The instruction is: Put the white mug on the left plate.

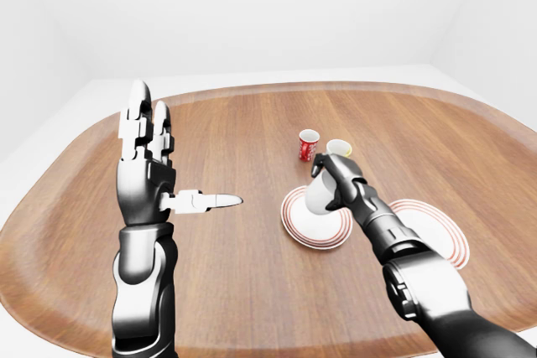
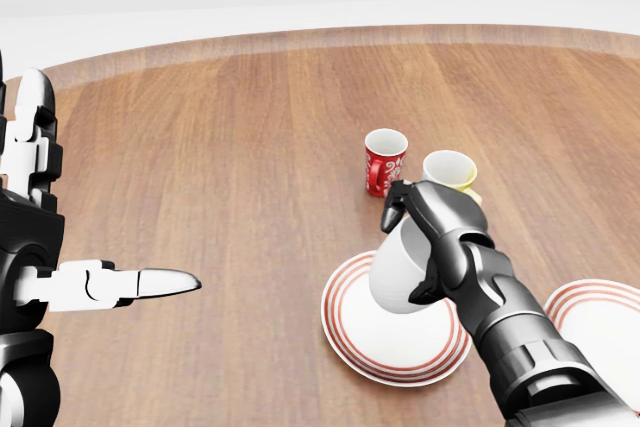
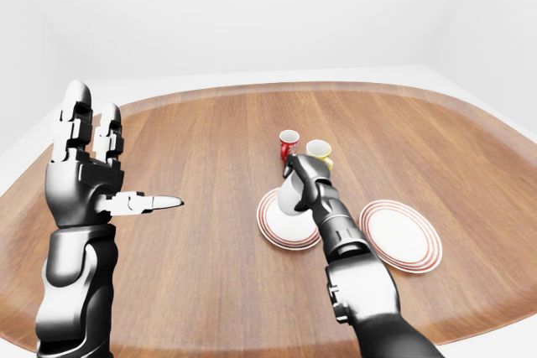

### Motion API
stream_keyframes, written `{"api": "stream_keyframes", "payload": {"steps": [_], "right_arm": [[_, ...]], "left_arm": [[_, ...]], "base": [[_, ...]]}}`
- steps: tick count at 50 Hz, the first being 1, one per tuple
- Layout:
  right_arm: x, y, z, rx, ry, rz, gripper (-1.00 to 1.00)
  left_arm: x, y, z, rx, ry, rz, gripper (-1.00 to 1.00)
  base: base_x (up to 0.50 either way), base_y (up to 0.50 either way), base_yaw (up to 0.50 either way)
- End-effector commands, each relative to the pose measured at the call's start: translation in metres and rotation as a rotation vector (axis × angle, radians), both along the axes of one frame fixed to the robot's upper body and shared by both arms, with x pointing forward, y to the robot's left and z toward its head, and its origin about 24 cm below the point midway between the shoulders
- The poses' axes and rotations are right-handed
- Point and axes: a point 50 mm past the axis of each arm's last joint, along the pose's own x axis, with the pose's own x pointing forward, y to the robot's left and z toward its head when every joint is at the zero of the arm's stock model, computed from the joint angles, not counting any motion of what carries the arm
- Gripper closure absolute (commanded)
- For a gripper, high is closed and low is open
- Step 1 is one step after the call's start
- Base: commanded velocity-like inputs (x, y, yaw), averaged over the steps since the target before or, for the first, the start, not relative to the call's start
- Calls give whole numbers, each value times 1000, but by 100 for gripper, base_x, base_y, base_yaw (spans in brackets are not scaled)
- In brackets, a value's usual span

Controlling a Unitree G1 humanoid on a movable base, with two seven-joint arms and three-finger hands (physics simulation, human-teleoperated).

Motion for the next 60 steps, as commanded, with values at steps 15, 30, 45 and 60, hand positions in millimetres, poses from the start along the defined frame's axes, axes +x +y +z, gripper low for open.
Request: {"api": "stream_keyframes", "payload": {"steps": [15, 30, 45, 60], "right_arm": [[2, 8, -1, -193, -1, 72, 100], [2, 10, -1, -251, -3, 99, 100], [-4, 10, -14, -240, 21, 90, 100], [-7, 7, -18, -228, 28, 72, 100]], "left_arm": [[0, 0, -1, 2, 6, 1, -100], [1, -1, -3, 1, 15, -1, -100], [0, -2, -4, 1, 18, -3, -100], [0, -2, -5, 1, 20, -5, -100]], "base": [[0, 0, 0], [0, 0, 0], [0, 0, 0], [0, 0, 0]]}}
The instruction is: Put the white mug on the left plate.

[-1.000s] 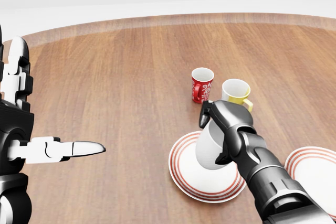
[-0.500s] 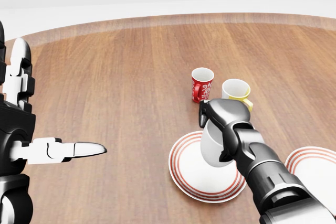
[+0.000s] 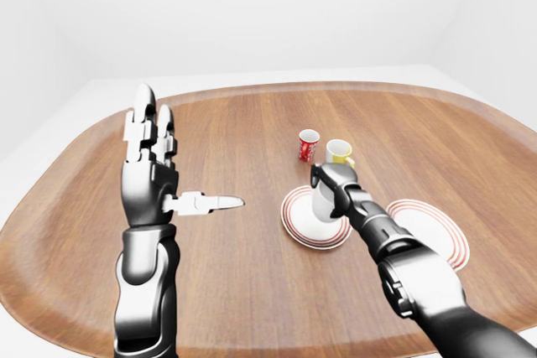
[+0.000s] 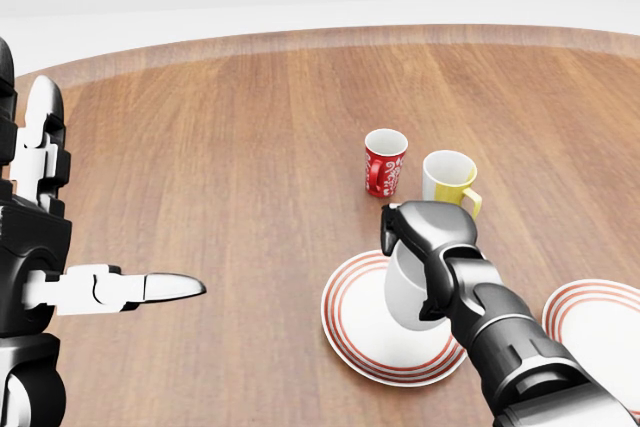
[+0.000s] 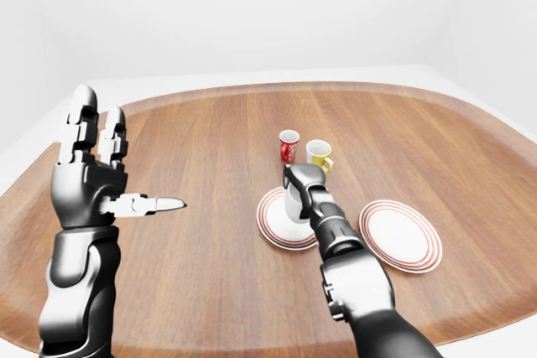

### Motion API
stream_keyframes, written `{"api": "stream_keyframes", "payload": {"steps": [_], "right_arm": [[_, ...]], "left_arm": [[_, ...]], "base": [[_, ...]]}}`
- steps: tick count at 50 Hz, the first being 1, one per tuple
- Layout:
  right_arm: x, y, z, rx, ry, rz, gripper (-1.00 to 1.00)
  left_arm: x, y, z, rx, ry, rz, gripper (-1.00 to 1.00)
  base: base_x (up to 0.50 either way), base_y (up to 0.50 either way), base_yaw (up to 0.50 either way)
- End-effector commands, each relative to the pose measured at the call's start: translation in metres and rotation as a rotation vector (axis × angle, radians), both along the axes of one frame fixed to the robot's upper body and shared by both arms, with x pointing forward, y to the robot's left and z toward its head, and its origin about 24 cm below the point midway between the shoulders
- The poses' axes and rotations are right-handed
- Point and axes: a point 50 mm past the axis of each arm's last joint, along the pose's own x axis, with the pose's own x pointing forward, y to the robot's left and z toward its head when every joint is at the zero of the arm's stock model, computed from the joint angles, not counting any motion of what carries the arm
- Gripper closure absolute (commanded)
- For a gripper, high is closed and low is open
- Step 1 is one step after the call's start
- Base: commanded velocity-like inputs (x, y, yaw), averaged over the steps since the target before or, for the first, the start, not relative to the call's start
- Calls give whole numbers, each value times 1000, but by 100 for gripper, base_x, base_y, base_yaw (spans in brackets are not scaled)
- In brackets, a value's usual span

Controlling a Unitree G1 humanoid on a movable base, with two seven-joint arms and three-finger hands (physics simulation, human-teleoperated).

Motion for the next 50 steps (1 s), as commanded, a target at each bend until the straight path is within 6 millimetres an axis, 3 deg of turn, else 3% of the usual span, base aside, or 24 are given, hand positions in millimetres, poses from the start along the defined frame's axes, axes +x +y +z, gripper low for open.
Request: {"api": "stream_keyframes", "payload": {"steps": [1, 50], "right_arm": [[0, -2, -1, 28, -11, -23, 100], [-5, 12, -9, -33, 13, 41, 100]], "left_arm": [[0, 0, 0, 0, 0, -1, -100], [2, 3, 0, -2, 3, 7, -100]], "base": [[0, 0, 0], [0, 0, 0]]}}
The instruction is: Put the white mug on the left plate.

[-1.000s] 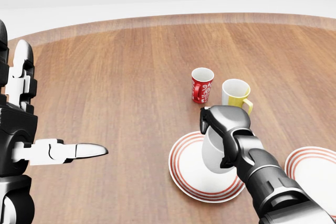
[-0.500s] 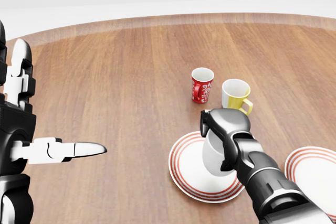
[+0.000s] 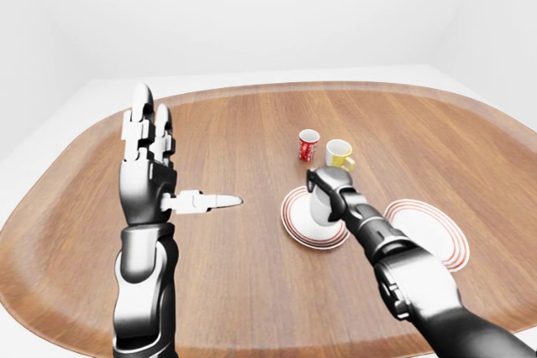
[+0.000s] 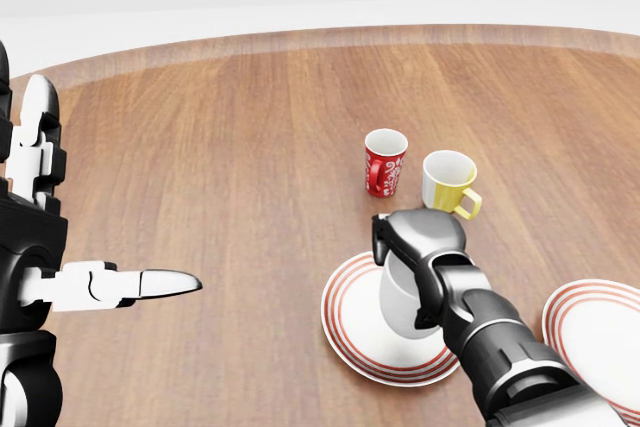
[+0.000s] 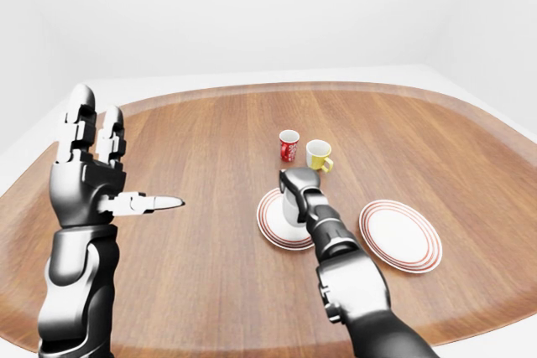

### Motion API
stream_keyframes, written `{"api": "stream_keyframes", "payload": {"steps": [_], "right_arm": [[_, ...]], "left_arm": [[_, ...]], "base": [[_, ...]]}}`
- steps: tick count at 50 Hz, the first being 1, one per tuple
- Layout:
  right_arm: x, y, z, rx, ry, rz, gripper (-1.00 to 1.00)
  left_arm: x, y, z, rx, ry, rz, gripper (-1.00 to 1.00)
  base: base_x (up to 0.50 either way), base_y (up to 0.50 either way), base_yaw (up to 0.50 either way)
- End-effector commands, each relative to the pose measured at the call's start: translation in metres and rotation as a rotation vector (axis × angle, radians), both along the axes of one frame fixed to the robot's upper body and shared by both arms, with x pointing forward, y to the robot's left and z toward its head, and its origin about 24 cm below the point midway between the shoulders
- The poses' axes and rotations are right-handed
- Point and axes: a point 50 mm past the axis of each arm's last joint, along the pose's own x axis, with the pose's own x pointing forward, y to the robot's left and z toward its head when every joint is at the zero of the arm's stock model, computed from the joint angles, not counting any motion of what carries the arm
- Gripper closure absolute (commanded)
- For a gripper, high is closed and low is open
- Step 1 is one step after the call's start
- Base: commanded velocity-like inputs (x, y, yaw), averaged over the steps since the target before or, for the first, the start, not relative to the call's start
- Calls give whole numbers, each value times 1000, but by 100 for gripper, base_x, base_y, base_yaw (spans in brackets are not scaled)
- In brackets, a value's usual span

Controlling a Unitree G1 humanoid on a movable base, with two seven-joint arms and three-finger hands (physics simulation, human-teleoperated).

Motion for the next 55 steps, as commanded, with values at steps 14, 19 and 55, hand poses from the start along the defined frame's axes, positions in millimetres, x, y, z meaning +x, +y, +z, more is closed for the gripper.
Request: {"api": "stream_keyframes", "payload": {"steps": [14, 19, 55], "right_arm": [[-7, 4, -10, 5, -6, 2, 100], [-8, 3, -12, 0, -4, 2, 100], [-10, 0, -14, -15, -6, 3, 76]], "left_arm": [[1, 0, -1, -1, 7, 0, -100], [0, 0, -1, -1, 4, 0, -100], [1, 0, -3, 0, 14, 3, -100]], "base": [[0, 0, 0], [0, 0, 0], [0, 0, 0]]}}
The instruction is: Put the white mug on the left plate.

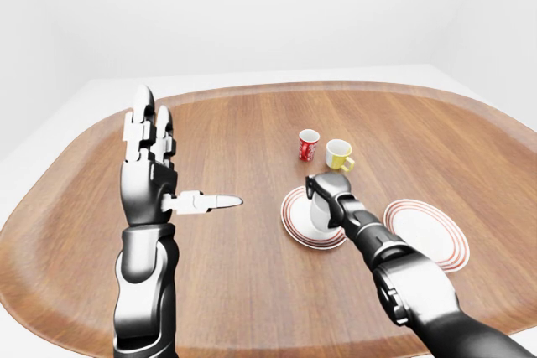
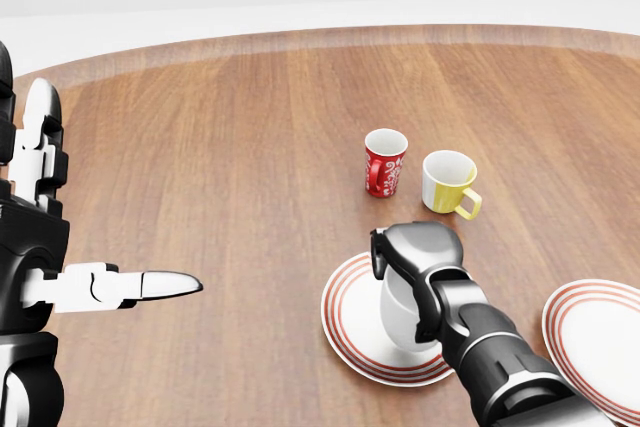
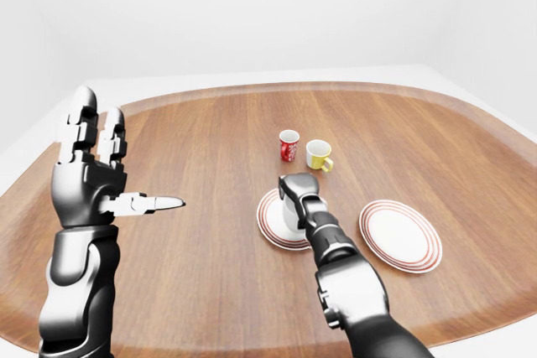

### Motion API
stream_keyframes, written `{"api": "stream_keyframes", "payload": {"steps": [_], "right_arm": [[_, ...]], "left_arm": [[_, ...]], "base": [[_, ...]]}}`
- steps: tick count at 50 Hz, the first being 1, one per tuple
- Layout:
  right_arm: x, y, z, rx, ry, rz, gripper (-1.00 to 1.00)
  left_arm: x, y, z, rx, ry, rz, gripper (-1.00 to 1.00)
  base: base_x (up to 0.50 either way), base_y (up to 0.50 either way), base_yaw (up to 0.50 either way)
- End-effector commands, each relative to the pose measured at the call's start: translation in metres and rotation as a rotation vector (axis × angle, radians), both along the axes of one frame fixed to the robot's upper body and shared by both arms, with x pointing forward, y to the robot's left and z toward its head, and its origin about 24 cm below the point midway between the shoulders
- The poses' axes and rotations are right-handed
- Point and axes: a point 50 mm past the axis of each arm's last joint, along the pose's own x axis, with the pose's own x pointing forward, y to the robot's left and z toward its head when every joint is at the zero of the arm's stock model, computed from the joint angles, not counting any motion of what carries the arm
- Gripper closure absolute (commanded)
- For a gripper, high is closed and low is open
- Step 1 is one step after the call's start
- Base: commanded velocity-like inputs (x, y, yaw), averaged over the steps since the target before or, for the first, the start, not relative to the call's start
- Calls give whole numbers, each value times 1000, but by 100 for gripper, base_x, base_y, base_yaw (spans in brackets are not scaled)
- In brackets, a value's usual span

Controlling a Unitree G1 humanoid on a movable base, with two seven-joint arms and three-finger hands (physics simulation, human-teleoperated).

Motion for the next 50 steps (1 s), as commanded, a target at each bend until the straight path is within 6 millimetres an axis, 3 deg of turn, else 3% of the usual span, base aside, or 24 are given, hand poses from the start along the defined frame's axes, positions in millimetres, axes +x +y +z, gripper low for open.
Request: {"api": "stream_keyframes", "payload": {"steps": [1, 3, 4, 5, 29, 50], "right_arm": [[-1, -2, -1, 16, -3, -15, 53], [-1, -2, -2, 15, -3, -15, 39], [-2, -2, -3, 13, 4, -14, 10], [-4, -2, -6, 7, 16, -12, -100], [-23, -12, -34, -114, 231, 40, -100], [-11, -9, -12, -62, 240, 51, -100]], "left_arm": [[0, 0, -1, 1, 3, 2, -100], [0, 0, 0, 0, 2, 2, -100], [0, 1, 0, 0, 1, 3, -100], [1, 1, 0, 1, 1, 4, -100], [2, 4, -2, 3, 10, 13, -100], [2, 1, -4, 2, 19, 4, -100]], "base": [[0, 0, 0], [0, 0, 0], [0, 0, 0], [0, 0, 0], [0, 0, 0], [0, 0, 0]]}}
